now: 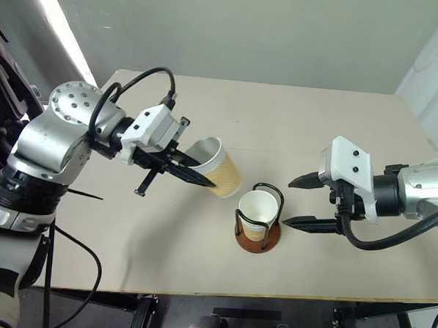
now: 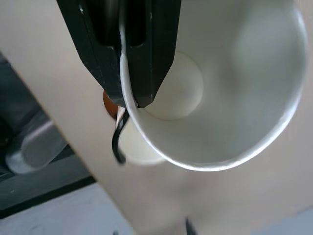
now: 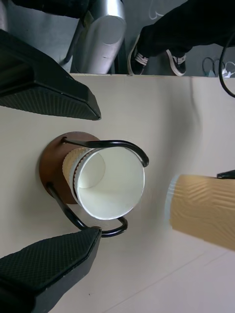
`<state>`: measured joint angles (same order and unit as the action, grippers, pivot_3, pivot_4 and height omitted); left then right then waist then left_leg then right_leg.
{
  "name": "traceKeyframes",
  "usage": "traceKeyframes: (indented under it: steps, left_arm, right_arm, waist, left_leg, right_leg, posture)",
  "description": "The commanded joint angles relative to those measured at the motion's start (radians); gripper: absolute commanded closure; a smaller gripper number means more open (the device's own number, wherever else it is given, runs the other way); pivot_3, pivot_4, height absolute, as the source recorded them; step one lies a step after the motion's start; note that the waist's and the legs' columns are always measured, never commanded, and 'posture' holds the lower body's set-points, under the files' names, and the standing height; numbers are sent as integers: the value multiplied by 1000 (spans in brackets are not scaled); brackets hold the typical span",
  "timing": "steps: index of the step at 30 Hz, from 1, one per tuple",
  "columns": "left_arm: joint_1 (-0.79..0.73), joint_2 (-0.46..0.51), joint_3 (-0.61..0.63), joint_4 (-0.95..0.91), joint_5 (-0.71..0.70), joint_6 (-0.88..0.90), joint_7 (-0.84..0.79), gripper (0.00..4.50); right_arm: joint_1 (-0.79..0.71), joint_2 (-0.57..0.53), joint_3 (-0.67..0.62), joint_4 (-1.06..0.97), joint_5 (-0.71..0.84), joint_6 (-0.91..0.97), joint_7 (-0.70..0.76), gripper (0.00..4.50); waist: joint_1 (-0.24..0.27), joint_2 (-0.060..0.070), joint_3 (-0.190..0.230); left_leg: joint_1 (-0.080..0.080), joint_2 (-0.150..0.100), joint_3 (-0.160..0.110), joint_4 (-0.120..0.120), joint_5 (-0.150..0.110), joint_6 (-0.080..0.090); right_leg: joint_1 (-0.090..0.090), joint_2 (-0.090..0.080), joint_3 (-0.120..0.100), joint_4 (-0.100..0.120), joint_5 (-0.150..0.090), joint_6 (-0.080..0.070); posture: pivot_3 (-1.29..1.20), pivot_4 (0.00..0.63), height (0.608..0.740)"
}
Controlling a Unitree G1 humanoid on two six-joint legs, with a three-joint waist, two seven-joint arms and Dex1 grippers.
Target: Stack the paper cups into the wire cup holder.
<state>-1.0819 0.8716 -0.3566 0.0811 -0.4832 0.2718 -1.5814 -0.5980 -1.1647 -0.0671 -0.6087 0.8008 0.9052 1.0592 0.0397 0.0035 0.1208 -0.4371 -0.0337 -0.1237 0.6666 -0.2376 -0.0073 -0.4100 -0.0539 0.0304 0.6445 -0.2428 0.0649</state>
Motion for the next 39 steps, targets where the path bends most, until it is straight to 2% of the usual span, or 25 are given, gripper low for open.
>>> traceKeyframes:
  steps: [1,17,23,28,39]
  left_arm:
    - [-61,-18,-43,30,-21,-53,-33,4488]
    - [-271,-196,-302,217,2,-309,-33,4488]
    - [-304,-196,-397,201,-32,-350,-33,4488]
    - [-322,-184,-454,205,-56,-381,-33,4488]
    - [-319,-185,-542,243,3,-485,-33,4488]
  right_arm:
    - [8,-32,-60,-5,2,-2,2,980]
    - [127,-107,-210,-54,70,52,-9,980]
    - [90,-142,-322,-85,180,123,-52,980]
    - [97,-194,-391,-83,206,160,-74,980]
    - [124,-213,-419,-78,218,157,-98,980]
  waist:
    - [1,0,0]
    - [13,0,0]
    - [14,0,0]
    - [15,0,0]
    - [19,0,0]
  left_leg:
    - [0,0,0,0,0,0]
    - [-2,0,0,1,0,1]
    - [-3,0,0,1,0,1]
    - [-3,0,0,1,-1,1]
    - [-3,0,1,1,-1,2]
  right_leg:
    - [0,0,0,0,0,0]
    - [0,0,0,0,0,2]
    - [0,0,0,0,0,3]
    - [0,0,0,0,0,3]
    - [0,0,0,0,-1,4]
  posture:
    - [0,150,740]
    - [0,150,740]
    - [0,150,740]
    - [0,150,740]
    - [0,150,740]
